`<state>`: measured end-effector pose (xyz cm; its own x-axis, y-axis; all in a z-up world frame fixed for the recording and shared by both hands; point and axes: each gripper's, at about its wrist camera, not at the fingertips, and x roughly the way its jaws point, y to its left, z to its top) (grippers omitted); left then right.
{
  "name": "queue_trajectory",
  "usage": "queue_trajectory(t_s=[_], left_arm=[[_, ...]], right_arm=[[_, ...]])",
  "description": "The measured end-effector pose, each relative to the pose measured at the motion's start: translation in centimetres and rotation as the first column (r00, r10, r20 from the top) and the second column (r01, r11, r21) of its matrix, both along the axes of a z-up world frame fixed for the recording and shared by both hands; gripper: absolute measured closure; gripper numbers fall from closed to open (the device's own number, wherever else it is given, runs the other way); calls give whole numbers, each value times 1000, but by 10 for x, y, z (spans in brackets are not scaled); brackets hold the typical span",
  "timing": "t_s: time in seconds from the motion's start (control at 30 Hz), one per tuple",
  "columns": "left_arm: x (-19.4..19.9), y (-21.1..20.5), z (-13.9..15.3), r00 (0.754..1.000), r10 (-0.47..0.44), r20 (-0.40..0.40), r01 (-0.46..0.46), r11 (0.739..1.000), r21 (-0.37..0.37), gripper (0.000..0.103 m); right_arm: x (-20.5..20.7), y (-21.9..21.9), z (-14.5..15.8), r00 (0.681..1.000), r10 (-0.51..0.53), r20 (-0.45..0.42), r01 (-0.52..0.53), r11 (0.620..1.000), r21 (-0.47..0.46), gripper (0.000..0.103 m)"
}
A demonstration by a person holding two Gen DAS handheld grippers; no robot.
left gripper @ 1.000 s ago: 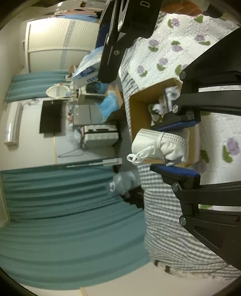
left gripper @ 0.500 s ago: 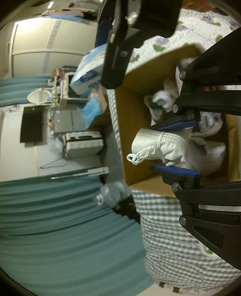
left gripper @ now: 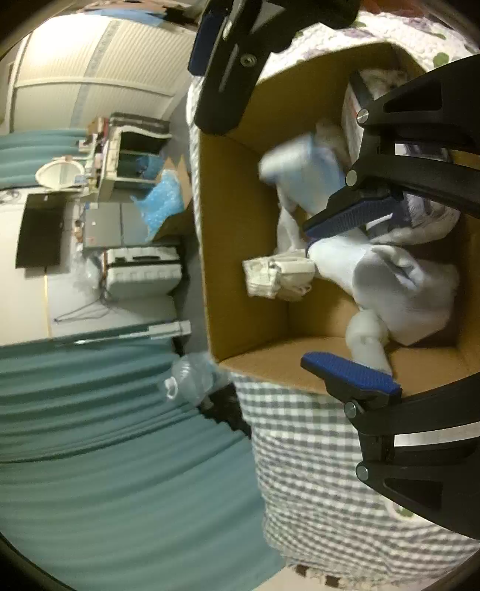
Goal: Organize soft objects
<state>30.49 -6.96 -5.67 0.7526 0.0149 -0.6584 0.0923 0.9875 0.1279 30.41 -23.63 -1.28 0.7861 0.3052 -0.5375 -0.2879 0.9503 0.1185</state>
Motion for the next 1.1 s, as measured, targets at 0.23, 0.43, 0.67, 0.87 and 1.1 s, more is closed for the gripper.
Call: queue_trajectory(t_s=[0.23,0.43,0.67,0.87,1.1], left_arm=[[-35,-8,51,996,7,86,-7,1000,3,38],[-106,-25,141,952,18,306,-29,999,30,36],[-220,-44,234,815,56,577,-72,997,6,19],[-310,-44,257,718,37,695,-48,999,-4,18],[-333,-20,203,752,38,658,-7,999,-49,18]], right_arm=[[-47,-27,63,995,-39,86,39,999,12,10],[-122,-47,148,966,-91,240,88,996,22,5],[-236,-68,228,875,-147,461,140,989,50,0],[-319,-83,235,794,-150,590,147,988,53,0],[-352,-85,149,795,-158,586,133,987,85,0]])
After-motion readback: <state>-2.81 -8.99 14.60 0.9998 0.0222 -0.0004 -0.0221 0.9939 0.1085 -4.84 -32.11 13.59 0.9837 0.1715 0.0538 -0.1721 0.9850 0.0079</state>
